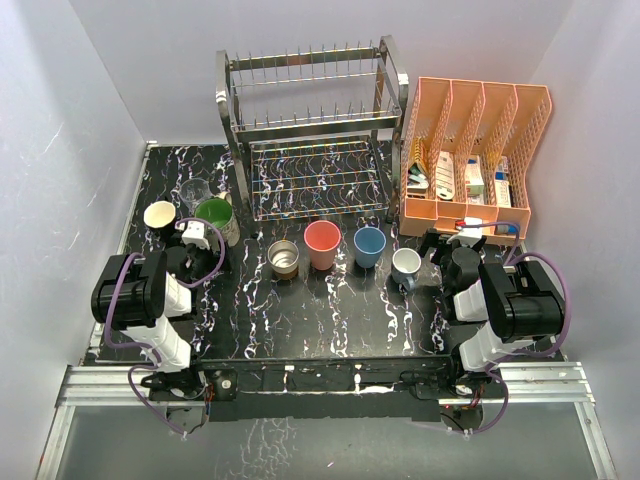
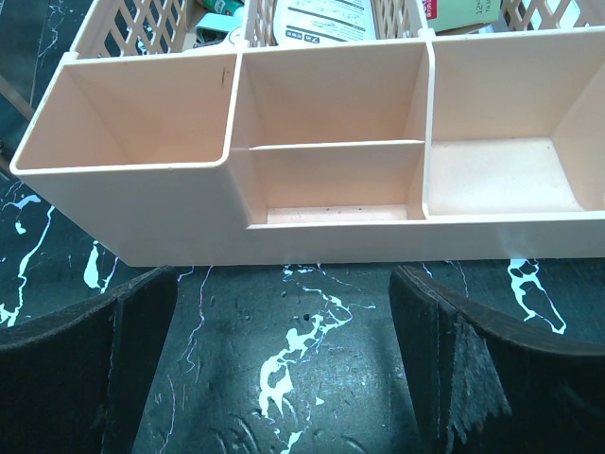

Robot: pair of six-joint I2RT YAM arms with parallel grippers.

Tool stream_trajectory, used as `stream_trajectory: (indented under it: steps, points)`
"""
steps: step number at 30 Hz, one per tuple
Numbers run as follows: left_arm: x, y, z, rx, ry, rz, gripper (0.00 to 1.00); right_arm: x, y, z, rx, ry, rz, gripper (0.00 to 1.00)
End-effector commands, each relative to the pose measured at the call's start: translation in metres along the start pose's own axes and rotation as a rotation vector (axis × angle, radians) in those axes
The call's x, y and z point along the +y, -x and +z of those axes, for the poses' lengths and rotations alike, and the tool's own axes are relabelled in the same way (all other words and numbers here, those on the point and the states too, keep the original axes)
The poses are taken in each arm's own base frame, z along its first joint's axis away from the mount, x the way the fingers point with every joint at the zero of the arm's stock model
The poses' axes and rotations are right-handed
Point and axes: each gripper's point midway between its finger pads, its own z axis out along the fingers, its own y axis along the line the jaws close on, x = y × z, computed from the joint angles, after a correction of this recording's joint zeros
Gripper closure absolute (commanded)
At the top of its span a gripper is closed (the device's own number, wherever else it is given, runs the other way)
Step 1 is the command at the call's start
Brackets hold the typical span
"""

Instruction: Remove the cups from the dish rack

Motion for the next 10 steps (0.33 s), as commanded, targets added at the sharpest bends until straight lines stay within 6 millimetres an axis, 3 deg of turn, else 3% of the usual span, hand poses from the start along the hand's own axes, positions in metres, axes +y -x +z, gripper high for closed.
stream_trajectory:
  steps: [1, 10]
  points:
    - [-0.0013, 0.0132, 0.0015, -0.037, -0.018, 0.017, 0.03, 0.0028, 0.0251, 0.0077, -0.089, 0.011, -0.006, 0.02]
    - [-0.001, 0.013, 0.0017, -0.036, -0.017, 0.017, 0.03, 0.0024, 0.0252, 0.0077, -0.089, 0.01, -0.006, 0.02]
